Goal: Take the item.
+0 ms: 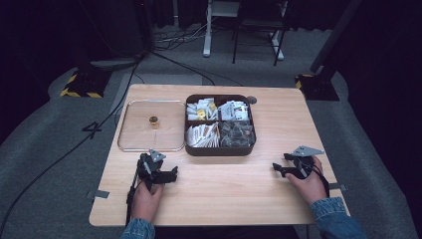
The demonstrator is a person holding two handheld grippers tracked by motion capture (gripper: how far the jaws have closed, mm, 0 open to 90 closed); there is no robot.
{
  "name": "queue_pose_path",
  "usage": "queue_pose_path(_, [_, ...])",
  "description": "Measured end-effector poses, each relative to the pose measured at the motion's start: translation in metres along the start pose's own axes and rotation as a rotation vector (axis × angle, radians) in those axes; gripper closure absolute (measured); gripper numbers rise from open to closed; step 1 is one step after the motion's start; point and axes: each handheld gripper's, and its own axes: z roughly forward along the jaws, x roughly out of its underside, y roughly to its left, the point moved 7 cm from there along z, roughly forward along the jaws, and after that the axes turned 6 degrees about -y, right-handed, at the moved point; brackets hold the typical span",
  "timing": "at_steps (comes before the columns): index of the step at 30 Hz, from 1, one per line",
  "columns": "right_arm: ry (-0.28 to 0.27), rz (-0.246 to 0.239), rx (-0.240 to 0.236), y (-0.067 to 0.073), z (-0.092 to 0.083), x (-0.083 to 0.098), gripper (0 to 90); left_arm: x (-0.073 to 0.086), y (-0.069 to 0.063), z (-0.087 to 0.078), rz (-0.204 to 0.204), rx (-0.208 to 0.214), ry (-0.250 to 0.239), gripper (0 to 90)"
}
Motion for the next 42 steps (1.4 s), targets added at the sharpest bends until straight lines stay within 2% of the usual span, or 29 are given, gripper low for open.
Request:
queue_pose_path(24, [0.001,0.000,-0.010,0.000,0.000,0.000,31.3,0.000,-0.001,0.000,-0.002,-0.003,-0.001,10.3])
queue_pose_path(28, [-0.006,0.000,-0.023,-0.001,0.000,-0.001,35.5,0.000,-0.001,-0.001,-0.001,-0.005,0.000,10.4])
queue_pose_path(30, [-0.012,0.018,-0.032,-0.002,-0.001,-0.001,35.7,0.001,-0.001,-0.001,0.002,-0.004,0.001,10.4])
queue_pose_path(33, [-0.015,0.018,-0.031,-0.002,-0.002,-0.002,36.5,0.001,-0.001,-0.001,0.002,-0.004,0.001,10.4])
queue_pose_path(36, [-0.036,0.013,-0.034,-0.002,-0.007,-0.012,38.8,0.001,-0.001,-0.001,0.000,-0.004,0.000,10.3])
queue_pose_path(40, [-0.050,0.034,-0.056,0.000,-0.012,-0.024,40.4,0.000,-0.001,-0.001,0.002,-0.001,0.001,10.3])
queue_pose_path(42, [-0.051,0.020,-0.059,0.000,-0.013,-0.029,40.6,0.000,-0.001,-0.001,0.002,-0.001,0.000,10.3])
